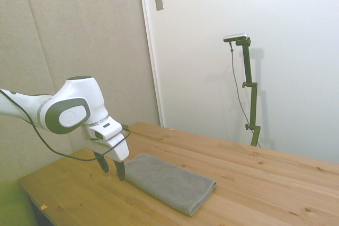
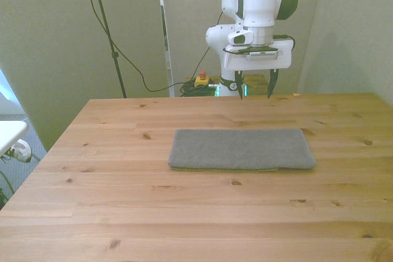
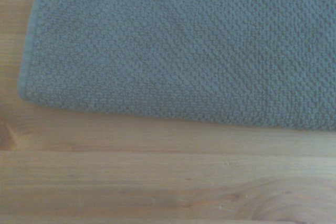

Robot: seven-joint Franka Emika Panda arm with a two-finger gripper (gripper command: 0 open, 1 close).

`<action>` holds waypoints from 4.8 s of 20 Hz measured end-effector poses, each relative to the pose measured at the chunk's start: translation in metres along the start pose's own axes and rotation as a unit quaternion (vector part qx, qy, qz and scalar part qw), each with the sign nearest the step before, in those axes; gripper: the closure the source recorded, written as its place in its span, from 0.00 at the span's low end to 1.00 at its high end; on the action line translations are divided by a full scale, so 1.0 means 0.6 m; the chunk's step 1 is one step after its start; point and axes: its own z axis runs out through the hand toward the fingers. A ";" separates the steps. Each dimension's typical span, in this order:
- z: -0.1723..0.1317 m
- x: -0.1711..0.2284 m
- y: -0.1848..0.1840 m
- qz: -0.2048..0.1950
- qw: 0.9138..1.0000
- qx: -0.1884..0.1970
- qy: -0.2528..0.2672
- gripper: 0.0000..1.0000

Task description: Fold the towel

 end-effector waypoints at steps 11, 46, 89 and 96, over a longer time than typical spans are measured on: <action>0.016 0.015 -0.126 0.071 0.996 -0.037 0.046 0.00; 0.185 0.021 -0.373 0.108 0.954 -0.216 0.175 1.00; -0.066 0.161 -0.169 0.146 0.982 -0.052 0.107 1.00; -0.083 0.250 -0.038 0.174 0.981 -0.026 0.082 1.00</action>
